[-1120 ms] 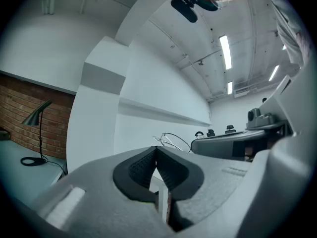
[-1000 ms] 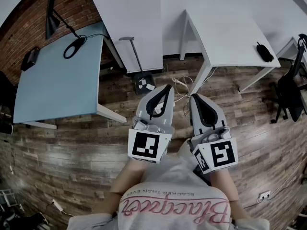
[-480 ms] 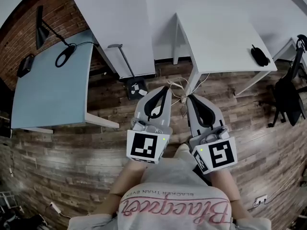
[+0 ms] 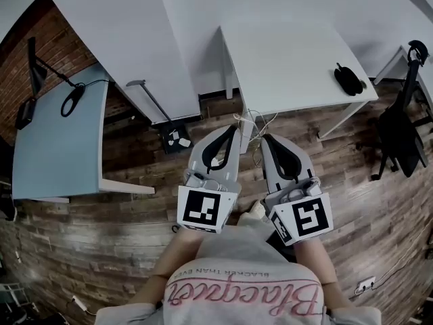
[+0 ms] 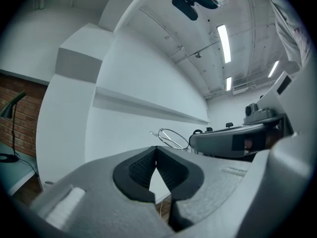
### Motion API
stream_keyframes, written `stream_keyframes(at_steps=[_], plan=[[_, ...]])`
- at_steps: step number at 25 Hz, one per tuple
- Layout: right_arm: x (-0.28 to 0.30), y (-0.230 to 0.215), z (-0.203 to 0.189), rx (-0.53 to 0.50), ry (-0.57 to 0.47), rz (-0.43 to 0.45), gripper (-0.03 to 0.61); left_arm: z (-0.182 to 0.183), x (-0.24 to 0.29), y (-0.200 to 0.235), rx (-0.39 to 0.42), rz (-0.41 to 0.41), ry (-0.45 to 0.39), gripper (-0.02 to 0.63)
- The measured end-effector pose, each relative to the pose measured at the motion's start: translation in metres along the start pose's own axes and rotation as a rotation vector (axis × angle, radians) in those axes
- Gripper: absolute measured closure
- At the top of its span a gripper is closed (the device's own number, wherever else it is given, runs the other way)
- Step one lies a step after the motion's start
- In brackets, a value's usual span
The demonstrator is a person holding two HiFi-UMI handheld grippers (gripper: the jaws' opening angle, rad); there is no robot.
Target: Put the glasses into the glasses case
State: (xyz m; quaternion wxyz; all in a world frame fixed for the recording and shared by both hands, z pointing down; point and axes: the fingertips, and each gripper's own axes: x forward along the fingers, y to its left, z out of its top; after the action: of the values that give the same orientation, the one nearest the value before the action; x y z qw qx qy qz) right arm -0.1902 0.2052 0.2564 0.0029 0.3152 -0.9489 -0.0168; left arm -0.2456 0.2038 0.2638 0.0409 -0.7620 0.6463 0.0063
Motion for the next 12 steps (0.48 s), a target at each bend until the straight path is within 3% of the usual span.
stream_keyframes(at_steps=[12], plan=[[-0.021,-0.119,-0.007,0.011,0.020,-0.036,0.566,-0.003,0.100,-0.073,-0.024,-0.043,0.005,0.607]])
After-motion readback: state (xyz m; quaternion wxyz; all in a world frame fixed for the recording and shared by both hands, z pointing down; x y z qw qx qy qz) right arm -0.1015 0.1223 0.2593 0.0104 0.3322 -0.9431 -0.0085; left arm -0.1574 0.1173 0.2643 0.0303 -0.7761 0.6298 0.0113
